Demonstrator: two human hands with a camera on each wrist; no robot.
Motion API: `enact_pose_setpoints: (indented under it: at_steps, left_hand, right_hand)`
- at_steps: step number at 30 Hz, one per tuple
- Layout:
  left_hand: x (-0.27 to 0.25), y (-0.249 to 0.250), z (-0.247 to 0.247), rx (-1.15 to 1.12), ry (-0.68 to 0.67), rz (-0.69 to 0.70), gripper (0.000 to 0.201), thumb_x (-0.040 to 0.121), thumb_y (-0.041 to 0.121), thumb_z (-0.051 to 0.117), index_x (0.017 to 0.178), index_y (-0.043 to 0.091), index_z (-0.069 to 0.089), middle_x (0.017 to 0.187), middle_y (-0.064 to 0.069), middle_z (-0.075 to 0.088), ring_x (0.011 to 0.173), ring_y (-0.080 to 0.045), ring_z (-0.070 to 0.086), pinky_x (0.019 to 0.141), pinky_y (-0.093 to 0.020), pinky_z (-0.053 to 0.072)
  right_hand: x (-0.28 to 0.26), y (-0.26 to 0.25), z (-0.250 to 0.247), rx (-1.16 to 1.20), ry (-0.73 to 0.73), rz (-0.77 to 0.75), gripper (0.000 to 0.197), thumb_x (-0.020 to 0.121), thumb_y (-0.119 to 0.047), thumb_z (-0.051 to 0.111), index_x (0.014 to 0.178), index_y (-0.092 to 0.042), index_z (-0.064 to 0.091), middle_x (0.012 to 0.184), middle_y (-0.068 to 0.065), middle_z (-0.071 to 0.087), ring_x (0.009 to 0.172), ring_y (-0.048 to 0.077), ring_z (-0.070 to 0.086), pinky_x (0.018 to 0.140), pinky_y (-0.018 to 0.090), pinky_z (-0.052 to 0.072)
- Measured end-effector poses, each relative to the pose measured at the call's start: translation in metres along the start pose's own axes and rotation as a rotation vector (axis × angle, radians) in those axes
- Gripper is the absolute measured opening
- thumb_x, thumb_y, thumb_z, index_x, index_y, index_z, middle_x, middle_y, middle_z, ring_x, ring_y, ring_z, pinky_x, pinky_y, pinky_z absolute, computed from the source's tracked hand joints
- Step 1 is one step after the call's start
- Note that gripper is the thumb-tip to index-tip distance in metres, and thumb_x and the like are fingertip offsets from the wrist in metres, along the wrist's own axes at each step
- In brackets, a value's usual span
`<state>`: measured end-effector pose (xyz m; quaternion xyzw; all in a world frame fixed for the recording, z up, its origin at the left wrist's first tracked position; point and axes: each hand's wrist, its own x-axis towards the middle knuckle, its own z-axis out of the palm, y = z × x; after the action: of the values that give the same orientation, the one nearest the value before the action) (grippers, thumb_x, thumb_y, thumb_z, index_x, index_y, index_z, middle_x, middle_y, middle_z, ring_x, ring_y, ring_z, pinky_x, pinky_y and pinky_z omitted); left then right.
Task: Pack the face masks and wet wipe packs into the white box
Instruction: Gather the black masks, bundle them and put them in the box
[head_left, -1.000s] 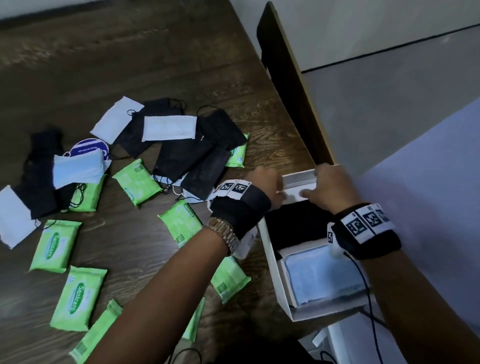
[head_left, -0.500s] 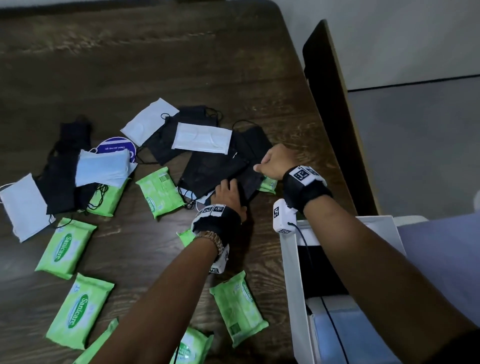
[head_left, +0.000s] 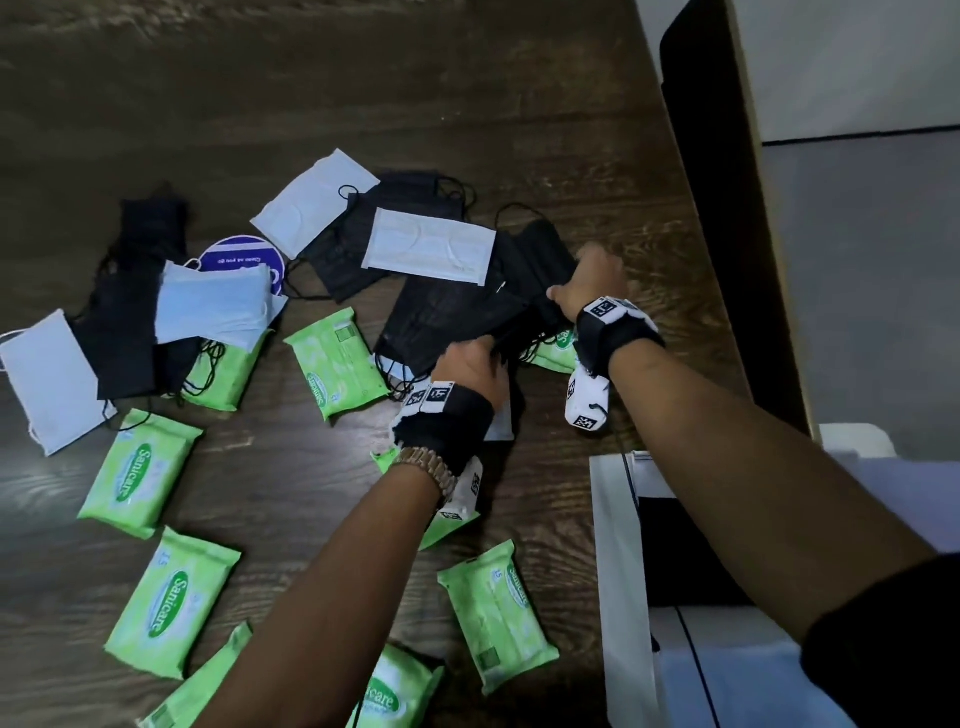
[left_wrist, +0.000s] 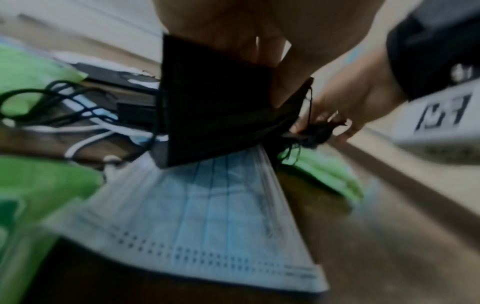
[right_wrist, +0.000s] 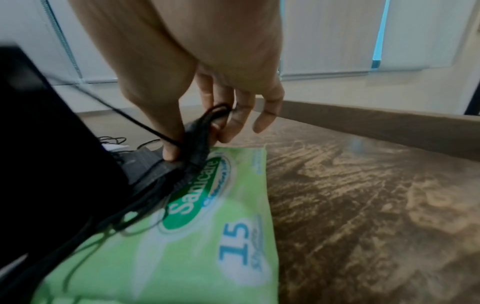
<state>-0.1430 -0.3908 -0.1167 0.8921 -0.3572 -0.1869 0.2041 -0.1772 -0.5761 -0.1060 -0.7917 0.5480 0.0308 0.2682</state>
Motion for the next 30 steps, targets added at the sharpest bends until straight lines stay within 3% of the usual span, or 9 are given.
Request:
enact_pose_setpoints:
  at_steps: [4,8,12,15,17,20,22,26,30]
  left_hand:
    - [-0.009,-0.023,-0.005,-0.368,0.086,-0.012,0.027,0.09,0.023,0.047,0.095,0.002,0.062,0.087,-0.021,0.067,0.083,-0.038,0.063,0.074,-0.036,0.047]
    - [-0.024,-0.043,-0.01,-0.983,0.118,-0.183,0.043,0.093,-0.006,0.047,0.135,0.002,0.04,0.131,-0.012,0.054,0.12,-0.025,0.054,0.104,-0.026,0.043]
    - [-0.037,-0.059,-0.013,-1.168,0.201,-0.227,0.079,0.086,-0.014,0.042,0.139,0.044,0.031,0.151,-0.012,0.037,0.138,-0.026,0.038,0.115,-0.049,0.03]
    - [-0.043,-0.053,-0.022,-1.274,0.229,-0.37,0.076,0.089,-0.017,0.04,0.146,0.032,0.028,0.148,-0.014,0.042,0.135,-0.03,0.043,0.113,-0.051,0.033]
    - [-0.045,-0.051,-0.019,-1.391,0.248,-0.511,0.062,0.094,-0.005,0.046,0.147,0.023,0.034,0.14,-0.016,0.05,0.126,-0.033,0.049,0.109,-0.052,0.037]
    - [-0.034,-0.07,-0.001,-1.402,0.087,-0.658,0.08,0.077,0.071,0.057,0.14,0.024,0.045,0.141,-0.01,0.051,0.13,-0.029,0.048,0.111,-0.05,0.036]
    - [-0.037,-0.065,-0.007,-1.463,0.056,-0.705,0.088,0.068,0.075,0.063,0.13,0.014,0.054,0.128,-0.012,0.06,0.118,-0.028,0.059,0.103,-0.045,0.045]
    - [-0.05,-0.063,-0.022,-1.545,0.125,-0.684,0.021,0.091,0.02,0.065,0.081,0.003,0.056,0.057,-0.005,0.061,0.051,-0.019,0.059,0.05,-0.025,0.05]
    - [-0.057,-0.087,-0.024,-1.548,0.205,-0.775,0.017,0.089,0.006,0.064,0.102,-0.004,0.063,0.069,-0.008,0.071,0.061,-0.021,0.066,0.049,-0.026,0.054]
  right_hand:
    - [-0.003,-0.006,-0.002,0.12,0.063,-0.033,0.032,0.074,-0.02,0.078,0.1,-0.006,0.068,0.104,0.015,0.069,0.099,0.033,0.066,0.071,0.03,0.046]
    - [-0.023,-0.009,-0.018,0.291,0.117,-0.071,0.018,0.074,-0.022,0.079,0.078,-0.007,0.071,0.075,0.005,0.067,0.081,0.023,0.068,0.062,0.024,0.04]
    - [-0.071,-0.018,-0.026,0.337,0.175,-0.287,0.013,0.074,-0.018,0.076,0.076,-0.016,0.063,0.072,-0.001,0.063,0.07,0.017,0.061,0.062,0.026,0.043]
    - [-0.114,-0.024,-0.007,0.323,0.129,-0.489,0.014,0.073,-0.01,0.071,0.081,-0.015,0.06,0.067,-0.002,0.057,0.066,0.024,0.058,0.061,0.033,0.048]
    - [-0.141,-0.026,0.015,0.211,0.076,-0.613,0.017,0.073,-0.008,0.067,0.087,-0.015,0.06,0.072,-0.001,0.054,0.073,0.029,0.058,0.063,0.037,0.048]
    - [-0.17,-0.028,0.044,0.037,-0.021,-0.66,0.017,0.079,-0.013,0.067,0.095,-0.017,0.062,0.088,0.003,0.058,0.083,0.03,0.06,0.064,0.037,0.048]
    - [-0.181,-0.03,0.055,0.011,-0.099,-0.685,0.017,0.083,-0.018,0.067,0.1,-0.016,0.064,0.092,0.003,0.06,0.086,0.029,0.061,0.065,0.038,0.049]
    - [-0.187,-0.033,0.056,0.114,-0.246,-0.743,0.01,0.083,-0.021,0.065,0.091,-0.016,0.069,0.085,-0.003,0.066,0.077,0.02,0.062,0.068,0.038,0.054]
    - [-0.163,-0.035,0.058,0.403,-0.132,-0.559,0.009,0.084,-0.017,0.065,0.079,-0.013,0.071,0.074,-0.001,0.072,0.067,0.013,0.067,0.068,0.037,0.056]
